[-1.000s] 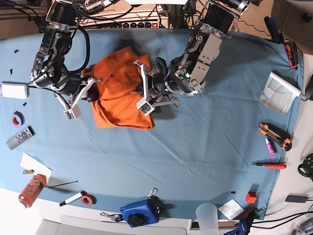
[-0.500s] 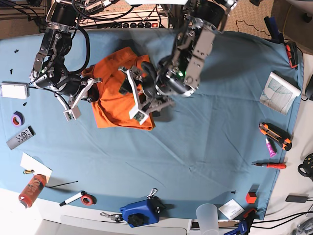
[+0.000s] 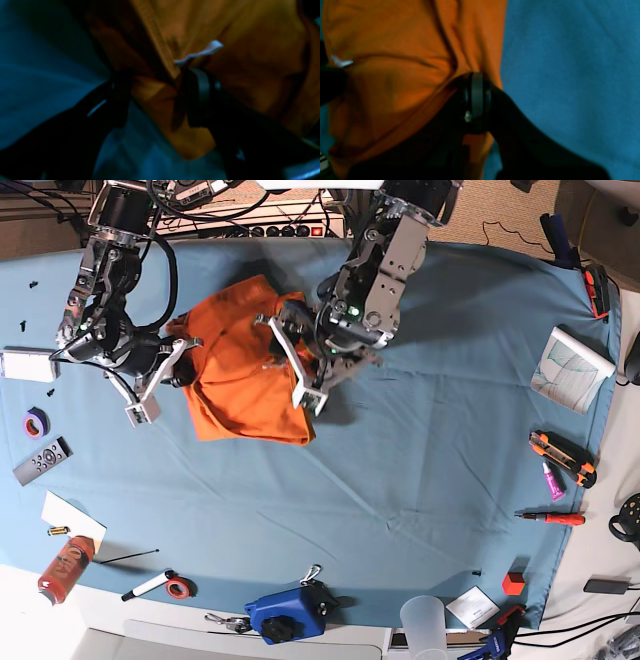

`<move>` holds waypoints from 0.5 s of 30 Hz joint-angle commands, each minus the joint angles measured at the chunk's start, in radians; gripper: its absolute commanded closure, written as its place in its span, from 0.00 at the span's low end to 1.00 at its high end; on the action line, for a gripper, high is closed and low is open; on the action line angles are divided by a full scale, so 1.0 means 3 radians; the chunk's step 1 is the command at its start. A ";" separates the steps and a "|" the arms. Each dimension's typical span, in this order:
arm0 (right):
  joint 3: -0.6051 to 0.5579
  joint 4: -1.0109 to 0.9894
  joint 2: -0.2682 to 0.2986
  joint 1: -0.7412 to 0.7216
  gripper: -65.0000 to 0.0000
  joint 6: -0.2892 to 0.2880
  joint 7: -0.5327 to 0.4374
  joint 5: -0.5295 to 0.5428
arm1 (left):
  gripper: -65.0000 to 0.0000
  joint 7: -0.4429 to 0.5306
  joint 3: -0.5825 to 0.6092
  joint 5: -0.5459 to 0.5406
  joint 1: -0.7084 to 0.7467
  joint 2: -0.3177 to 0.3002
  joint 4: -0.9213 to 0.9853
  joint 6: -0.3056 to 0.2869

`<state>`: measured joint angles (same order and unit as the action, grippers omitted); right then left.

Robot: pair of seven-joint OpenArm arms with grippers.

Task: Layout the t-shirt on the table in an organized manner, then fold the t-shirt properly
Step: 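Press and tuck the folded shirt edges with both grippers, then push the folded shirt toward the table center with the left gripper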

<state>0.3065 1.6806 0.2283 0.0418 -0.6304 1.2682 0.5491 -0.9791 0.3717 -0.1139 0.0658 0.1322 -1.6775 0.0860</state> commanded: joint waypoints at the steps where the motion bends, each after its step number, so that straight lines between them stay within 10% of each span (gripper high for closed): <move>1: 0.0008 0.0036 0.0071 -0.0037 1.00 -0.0019 -0.0009 -0.0001 | 0.46 0.0006 -0.0010 -0.0036 -0.0045 0.0083 0.0023 -0.0008; 15: 0.0009 0.0036 0.0144 -0.0037 1.00 -0.0017 -0.0004 0.0095 | 0.61 0.0076 -0.0440 -0.1031 -0.0045 0.0083 0.0607 -0.0217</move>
<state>0.3065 1.6798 0.2577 0.0437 -0.6300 1.2793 0.5560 -0.8566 0.2291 -0.4240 0.0338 0.1326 -1.5242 0.0109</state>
